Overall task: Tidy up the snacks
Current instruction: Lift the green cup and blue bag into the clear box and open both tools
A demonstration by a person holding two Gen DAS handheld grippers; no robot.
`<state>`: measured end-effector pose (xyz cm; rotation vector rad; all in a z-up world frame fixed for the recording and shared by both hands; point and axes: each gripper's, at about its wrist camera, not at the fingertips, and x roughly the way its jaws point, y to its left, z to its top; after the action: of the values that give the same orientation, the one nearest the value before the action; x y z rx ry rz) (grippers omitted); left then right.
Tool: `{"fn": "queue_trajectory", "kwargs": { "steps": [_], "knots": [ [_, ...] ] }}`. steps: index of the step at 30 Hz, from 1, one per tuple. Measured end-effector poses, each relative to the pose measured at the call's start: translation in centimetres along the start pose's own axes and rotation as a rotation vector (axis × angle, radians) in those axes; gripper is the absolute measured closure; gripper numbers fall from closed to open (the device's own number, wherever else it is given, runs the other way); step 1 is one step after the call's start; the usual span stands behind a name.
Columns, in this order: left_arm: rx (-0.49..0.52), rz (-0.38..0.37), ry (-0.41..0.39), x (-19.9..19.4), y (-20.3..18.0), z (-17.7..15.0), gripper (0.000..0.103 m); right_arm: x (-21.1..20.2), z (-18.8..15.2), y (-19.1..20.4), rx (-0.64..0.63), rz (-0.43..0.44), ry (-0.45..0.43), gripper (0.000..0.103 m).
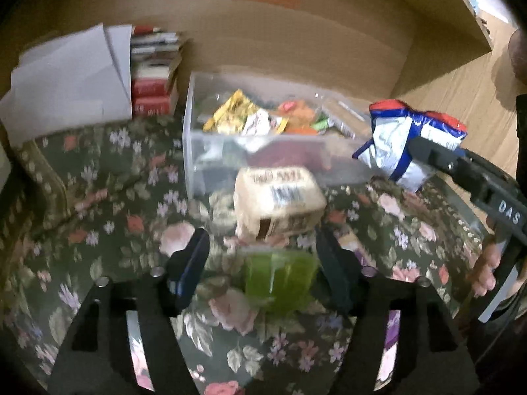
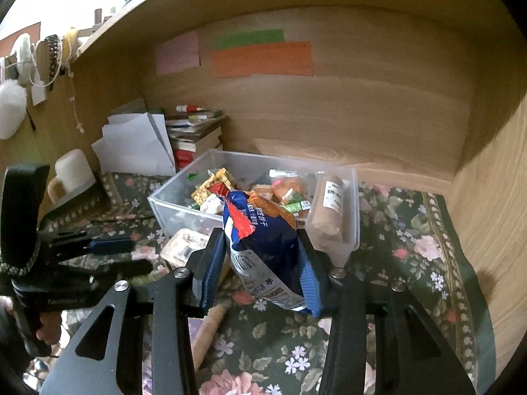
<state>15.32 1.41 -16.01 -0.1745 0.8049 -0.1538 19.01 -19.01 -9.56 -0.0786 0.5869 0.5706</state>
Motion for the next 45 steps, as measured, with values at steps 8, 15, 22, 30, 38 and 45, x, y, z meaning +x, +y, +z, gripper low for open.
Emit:
{"fn": "queue_trajectory", "kwargs": {
  "steps": [8, 15, 22, 30, 38, 45],
  "knots": [
    [0.062, -0.02, 0.065, 2.3, -1.9, -1.3, 0.026, 0.4, -0.7, -0.5, 0.024, -0.004, 0.029, 0.064],
    [0.03, -0.026, 0.08, 3.8, -1.4, -1.2, 0.045, 0.1, -0.9, -0.5, 0.018, -0.015, 0.032, 0.064],
    [0.012, 0.004, 0.021, 1.6, -0.5, -0.1, 0.046, -0.2, 0.0, -0.4, 0.008, -0.024, 0.0, 0.064],
    [0.028, 0.035, -0.115, -1.8, -0.6, 4.6, 0.046, -0.3, 3.1, 0.2, -0.034, -0.034, -0.076, 0.064],
    [0.021, 0.048, -0.153, -0.4, 0.5, 8.6, 0.046, 1.8, 5.9, 0.9, -0.073, -0.055, -0.095, 0.064],
    [0.011, 0.058, -0.133, 2.2, 1.6, 10.8, 0.046, 6.0, 7.5, 1.2, -0.069, -0.033, -0.031, 0.064]
  ]
}}
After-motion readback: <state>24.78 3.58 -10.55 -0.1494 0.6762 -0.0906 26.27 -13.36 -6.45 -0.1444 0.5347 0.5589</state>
